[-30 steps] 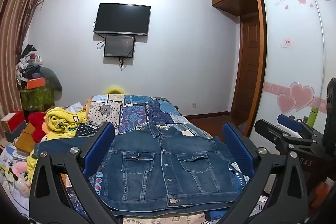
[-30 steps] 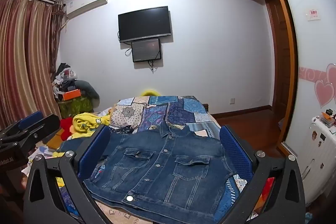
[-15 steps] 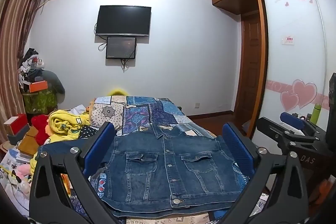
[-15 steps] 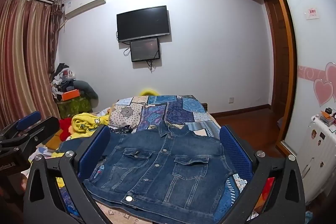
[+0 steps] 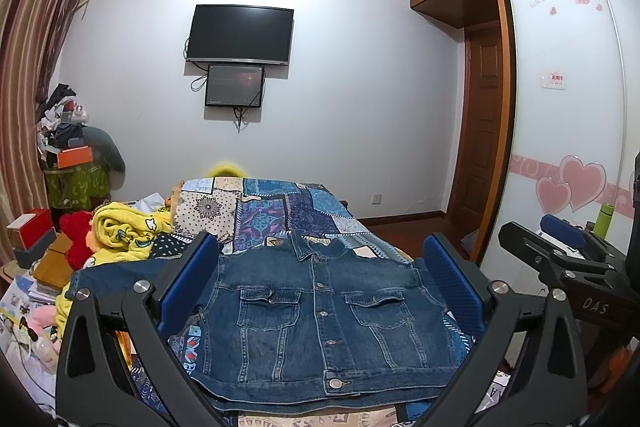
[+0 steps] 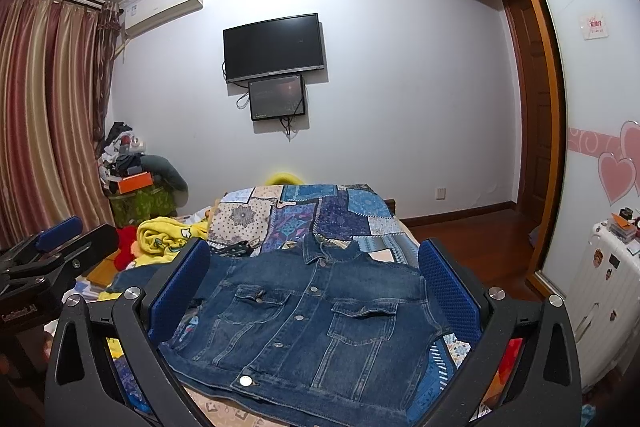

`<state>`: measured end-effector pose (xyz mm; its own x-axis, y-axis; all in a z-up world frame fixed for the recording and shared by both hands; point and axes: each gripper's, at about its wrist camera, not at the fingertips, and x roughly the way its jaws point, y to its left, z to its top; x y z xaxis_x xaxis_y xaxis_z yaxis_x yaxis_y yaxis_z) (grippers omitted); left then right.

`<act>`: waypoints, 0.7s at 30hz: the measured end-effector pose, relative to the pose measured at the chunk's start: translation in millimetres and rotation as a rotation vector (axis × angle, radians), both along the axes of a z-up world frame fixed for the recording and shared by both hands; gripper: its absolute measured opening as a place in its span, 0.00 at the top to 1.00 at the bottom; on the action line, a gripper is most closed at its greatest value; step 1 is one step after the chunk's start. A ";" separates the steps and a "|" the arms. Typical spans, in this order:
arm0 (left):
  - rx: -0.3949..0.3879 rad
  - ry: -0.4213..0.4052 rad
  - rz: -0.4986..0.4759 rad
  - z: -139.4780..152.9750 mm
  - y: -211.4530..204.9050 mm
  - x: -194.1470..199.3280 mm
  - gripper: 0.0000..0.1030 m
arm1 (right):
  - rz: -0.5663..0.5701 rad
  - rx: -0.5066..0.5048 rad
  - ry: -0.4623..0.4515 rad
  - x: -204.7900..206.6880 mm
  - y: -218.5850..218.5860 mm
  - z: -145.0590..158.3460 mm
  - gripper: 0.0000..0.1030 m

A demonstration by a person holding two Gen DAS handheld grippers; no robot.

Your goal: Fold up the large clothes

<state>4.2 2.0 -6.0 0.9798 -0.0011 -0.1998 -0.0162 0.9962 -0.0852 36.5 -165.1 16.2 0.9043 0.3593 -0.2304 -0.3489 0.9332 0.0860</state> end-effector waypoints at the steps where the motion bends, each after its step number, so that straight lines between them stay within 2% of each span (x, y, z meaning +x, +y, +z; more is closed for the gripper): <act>1: 0.000 0.002 -0.001 0.2 0.1 0.3 0.00 | 0.000 -0.001 0.000 -0.3 0.7 0.3 0.00; 21: 0.001 0.010 -0.002 -0.5 -1.3 4.8 0.00 | 0.003 0.005 0.000 0.8 0.3 1.1 0.00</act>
<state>9.1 0.8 -6.5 0.9778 -0.0033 -0.2093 -0.0146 0.9963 -0.0842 37.2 -164.8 17.3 0.9031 0.3632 -0.2289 -0.3518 0.9317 0.0903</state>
